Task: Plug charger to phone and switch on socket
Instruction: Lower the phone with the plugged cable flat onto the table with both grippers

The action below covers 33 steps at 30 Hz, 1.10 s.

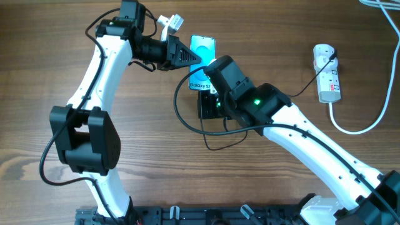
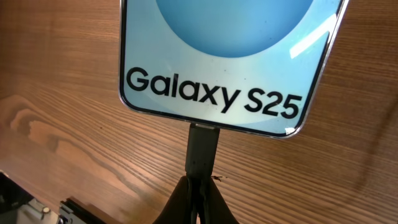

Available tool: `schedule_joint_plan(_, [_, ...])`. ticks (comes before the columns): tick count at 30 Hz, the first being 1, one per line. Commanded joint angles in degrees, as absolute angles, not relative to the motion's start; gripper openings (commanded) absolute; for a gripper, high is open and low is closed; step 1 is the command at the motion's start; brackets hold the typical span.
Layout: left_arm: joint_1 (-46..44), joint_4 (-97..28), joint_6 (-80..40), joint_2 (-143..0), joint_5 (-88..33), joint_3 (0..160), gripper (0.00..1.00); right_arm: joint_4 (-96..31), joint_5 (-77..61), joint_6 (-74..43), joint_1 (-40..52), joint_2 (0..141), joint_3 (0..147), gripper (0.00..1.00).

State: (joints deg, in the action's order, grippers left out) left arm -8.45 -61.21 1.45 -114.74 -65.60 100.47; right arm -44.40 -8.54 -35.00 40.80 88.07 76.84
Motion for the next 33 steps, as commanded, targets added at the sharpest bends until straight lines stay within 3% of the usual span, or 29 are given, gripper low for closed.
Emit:
schedule_joint_plan(1, [-9.28, -64.14, 2.85, -113.03, -67.44, 100.73, 0.04, -40.23, -1.28, -33.43, 39.66, 87.88, 78.76, 0.04])
schedule_joint_plan(9, [-9.28, -65.84, 4.78, -113.03, -67.44, 100.73, 0.04, -39.77, -1.21, -33.41, 39.66, 87.88, 78.76, 0.06])
schedule_joint_plan(18, [-9.26, -65.56, 5.15, -113.03, -67.42, 100.73, 0.04, -41.47, -1.76, -33.43, 39.66, 87.85, 78.76, 0.29])
schedule_joint_plan(20, [-9.26, -65.04, 5.15, -113.03, -67.40, 100.73, 0.04, -42.09, -3.73, -33.41, 39.66, 87.68, 78.76, 0.35])
schedule_joint_plan(22, [-9.21, -64.71, 5.15, -113.03, -66.87, 100.73, 0.04, -43.29, -5.93, -33.39, 39.66, 86.72, 78.76, 0.50])
schedule_joint_plan(26, [-9.21, -64.60, 5.17, -113.03, -62.41, 100.73, 0.04, -46.61, -6.92, -34.33, 39.66, 83.07, 78.76, 0.97])
schedule_joint_plan(33, [-9.28, -69.84, 15.88, -113.03, -61.78, 100.18, 0.04, -57.41, -5.56, -34.83, 35.27, 76.82, 78.76, 1.00])
